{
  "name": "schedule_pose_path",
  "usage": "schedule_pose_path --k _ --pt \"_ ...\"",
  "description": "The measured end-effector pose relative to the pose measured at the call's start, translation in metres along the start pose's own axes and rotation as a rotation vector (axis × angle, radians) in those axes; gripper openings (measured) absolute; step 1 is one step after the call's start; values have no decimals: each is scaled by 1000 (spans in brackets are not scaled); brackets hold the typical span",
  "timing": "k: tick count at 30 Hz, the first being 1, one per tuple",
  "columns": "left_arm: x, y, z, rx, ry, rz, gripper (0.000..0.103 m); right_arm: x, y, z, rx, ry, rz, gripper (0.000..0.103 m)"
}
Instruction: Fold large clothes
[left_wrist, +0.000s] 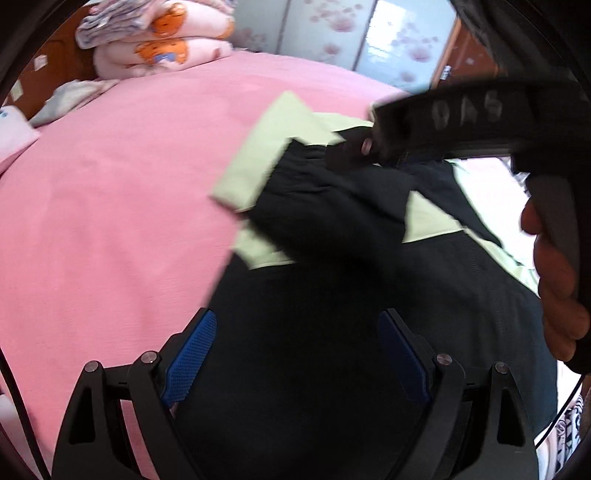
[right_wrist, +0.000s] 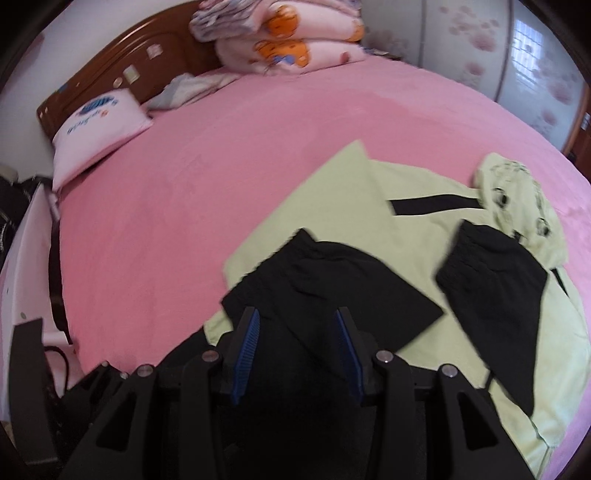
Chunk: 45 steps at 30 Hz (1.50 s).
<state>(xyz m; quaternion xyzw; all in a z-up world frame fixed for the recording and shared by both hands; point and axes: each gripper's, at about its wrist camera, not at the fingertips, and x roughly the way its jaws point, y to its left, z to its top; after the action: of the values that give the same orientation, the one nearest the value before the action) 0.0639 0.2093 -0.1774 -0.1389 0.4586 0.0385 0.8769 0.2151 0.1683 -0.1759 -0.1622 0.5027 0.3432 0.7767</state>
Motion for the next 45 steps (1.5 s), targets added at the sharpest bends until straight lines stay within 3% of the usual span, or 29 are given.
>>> schedule_pose_path --k 5,9,10,12,14,17,20,23,25,30,33,36,41,45 --pt "-2 28 -5 -64 24 11 88 42 30 -2 -109 90 -48 58" --pt "-1 37 -8 -97 43 2 88 66 40 -11 -174 142 -147 57" --pt "-1 37 -7 -97 43 0 88 66 39 -12 -170 138 -151 54" --pt "-3 34 -5 -88 37 -3 88 57 35 -11 -145 127 -133 15" --pt "-6 31 -1 -72 27 -5 88 38 26 -8 -106 86 -113 10" --pt "-11 24 1 -51 9 -15 88 -15 1 -6 -23 -49 -84 10" --pt "-11 16 -1 -26 6 -19 88 -67 -41 -22 130 -169 -78 10" --pt "-9 10 -3 -10 13 -29 88 -90 -86 -52 301 -207 -71 12" --pt "-5 5 -2 -3 22 -34 88 -89 -119 -84 421 -183 -74 14" --pt "-7 -5 0 25 31 -40 88 -61 -162 -160 638 -21 7 35" --pt "-7 -12 2 42 27 -35 88 -62 -177 -181 704 -32 74 45" --pt "-8 -17 4 48 27 -34 88 -65 -189 -182 734 -92 79 62" --pt "-4 -28 6 53 41 -28 88 -53 -211 -167 764 -117 68 63" --pt "-4 -31 4 68 52 -20 88 -29 -214 -155 698 -44 20 62"
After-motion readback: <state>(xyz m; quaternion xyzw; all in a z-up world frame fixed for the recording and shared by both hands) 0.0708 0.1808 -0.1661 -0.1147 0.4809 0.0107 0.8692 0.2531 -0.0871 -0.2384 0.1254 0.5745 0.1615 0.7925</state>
